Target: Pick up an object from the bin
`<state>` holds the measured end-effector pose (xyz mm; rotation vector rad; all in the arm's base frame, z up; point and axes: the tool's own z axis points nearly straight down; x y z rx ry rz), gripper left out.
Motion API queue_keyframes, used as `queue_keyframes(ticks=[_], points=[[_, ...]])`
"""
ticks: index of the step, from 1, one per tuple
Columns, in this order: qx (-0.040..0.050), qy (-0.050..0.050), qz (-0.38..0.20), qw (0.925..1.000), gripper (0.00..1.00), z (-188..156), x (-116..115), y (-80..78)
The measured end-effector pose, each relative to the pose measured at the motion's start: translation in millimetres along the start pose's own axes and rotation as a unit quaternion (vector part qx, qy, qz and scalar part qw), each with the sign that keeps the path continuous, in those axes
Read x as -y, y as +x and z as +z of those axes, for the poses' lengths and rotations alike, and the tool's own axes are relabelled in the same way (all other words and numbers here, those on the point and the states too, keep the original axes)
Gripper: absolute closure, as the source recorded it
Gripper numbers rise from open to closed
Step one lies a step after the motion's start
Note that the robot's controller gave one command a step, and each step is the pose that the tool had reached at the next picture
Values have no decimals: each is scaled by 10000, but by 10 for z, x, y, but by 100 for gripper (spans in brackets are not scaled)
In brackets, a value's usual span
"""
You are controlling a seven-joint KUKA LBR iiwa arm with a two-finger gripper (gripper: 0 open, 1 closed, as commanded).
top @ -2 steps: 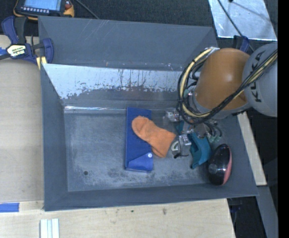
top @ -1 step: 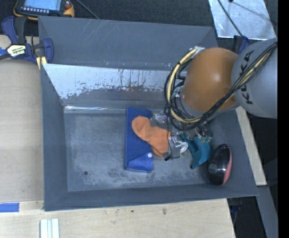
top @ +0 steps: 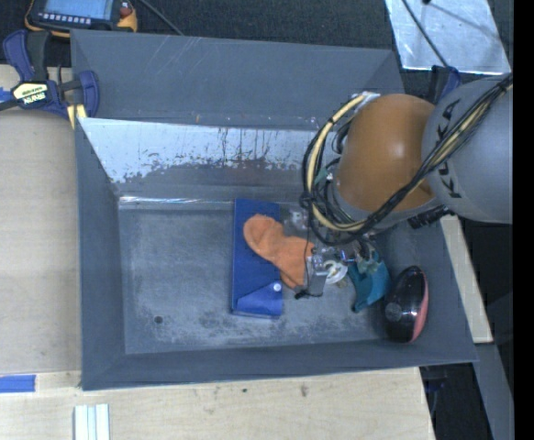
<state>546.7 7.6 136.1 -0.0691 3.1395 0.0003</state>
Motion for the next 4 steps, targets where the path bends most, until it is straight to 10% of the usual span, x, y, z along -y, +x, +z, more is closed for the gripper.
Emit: queue_keyframes(ticks=[1, 2, 4], points=[[7, 2, -1374, 9905, 0, 351, -84, -46], [35, 8, -1371, 9905, 100, 609, -49, -126], [34, 6, -1373, 9905, 100, 565, -49, -118]])
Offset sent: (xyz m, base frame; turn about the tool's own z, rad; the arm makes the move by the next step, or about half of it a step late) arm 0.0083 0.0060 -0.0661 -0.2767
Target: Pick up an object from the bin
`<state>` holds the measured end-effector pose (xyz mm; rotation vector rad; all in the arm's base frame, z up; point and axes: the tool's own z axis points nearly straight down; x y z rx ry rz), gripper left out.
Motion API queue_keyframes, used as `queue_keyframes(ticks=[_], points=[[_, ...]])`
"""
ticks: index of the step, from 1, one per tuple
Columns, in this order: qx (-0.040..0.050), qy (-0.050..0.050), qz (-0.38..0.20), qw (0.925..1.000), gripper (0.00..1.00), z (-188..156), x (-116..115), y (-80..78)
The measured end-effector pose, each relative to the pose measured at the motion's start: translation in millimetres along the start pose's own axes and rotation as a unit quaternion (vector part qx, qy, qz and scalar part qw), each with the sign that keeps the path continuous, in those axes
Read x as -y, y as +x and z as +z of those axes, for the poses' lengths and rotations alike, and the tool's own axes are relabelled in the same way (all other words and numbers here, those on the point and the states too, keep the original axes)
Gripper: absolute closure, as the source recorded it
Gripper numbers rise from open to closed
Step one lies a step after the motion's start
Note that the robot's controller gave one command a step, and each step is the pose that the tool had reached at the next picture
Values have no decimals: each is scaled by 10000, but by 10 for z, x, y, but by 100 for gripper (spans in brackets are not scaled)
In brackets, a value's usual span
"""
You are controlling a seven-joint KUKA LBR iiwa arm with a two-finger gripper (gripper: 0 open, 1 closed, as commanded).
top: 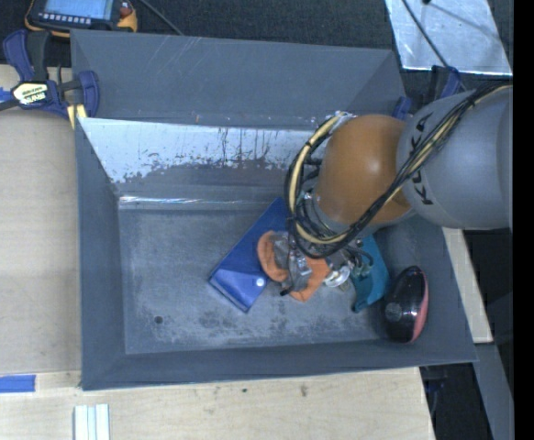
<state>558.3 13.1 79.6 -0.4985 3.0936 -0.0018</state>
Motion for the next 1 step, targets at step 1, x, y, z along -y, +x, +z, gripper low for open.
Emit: queue_keyframes(ticks=[1], points=[[-37, -11, -1, 10000, 100, -162, -4, 15]])
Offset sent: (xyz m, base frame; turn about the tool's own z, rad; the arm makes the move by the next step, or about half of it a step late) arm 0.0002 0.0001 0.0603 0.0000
